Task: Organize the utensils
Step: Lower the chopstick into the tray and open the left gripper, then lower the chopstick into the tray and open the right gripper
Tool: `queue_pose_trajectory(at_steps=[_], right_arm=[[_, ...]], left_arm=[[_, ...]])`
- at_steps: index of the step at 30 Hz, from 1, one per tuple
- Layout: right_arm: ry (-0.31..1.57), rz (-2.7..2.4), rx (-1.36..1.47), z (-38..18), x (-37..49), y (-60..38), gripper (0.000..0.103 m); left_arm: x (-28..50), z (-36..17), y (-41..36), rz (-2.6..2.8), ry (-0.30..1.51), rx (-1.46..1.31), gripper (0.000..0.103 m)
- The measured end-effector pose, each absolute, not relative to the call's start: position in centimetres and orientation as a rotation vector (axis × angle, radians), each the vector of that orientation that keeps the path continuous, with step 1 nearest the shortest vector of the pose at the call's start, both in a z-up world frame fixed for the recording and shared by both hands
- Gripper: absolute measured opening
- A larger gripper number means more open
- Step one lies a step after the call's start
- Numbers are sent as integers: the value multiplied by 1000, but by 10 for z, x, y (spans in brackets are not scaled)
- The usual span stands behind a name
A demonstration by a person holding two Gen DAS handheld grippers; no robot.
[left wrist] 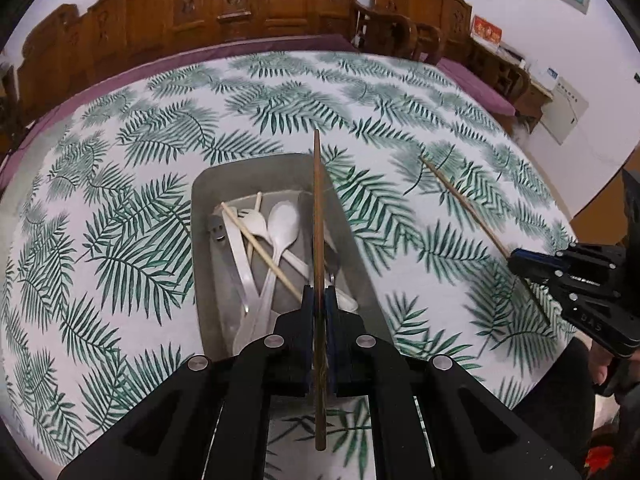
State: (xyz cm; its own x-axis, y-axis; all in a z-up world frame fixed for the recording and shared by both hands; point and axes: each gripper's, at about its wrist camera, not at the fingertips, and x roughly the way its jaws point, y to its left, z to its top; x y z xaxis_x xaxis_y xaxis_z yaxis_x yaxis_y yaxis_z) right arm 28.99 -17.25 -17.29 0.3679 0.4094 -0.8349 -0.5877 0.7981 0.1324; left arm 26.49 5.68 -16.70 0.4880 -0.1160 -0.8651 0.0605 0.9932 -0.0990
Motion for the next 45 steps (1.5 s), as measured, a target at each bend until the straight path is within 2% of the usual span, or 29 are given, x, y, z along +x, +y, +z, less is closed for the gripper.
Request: queue_pose_trajectory(at_steps=[12, 23, 28, 30, 35, 41, 45], right_arm=[[1044, 643, -201, -190, 301, -167, 6], [1040, 653, -204, -186, 301, -159, 6], [1017, 668, -201, -175, 299, -150, 6], [1005, 682, -200, -168, 296, -144, 6], [975, 723, -206, -153, 290, -125, 6], [962, 771, -211, -146, 284, -99, 6], [970, 796, -216, -148, 280, -80, 6]], left_arm=[[291, -198, 67, -129, 1158, -34, 4], [293, -208, 72, -114, 1151, -81, 5], [284, -198, 79, -108, 1122, -101, 11], [278, -192, 84, -96, 1103, -113, 16], [256, -173, 93, -86, 1047, -128, 19], [233, -151, 100, -70, 993, -121, 27], [222, -142, 107, -57, 966, -138, 42]])
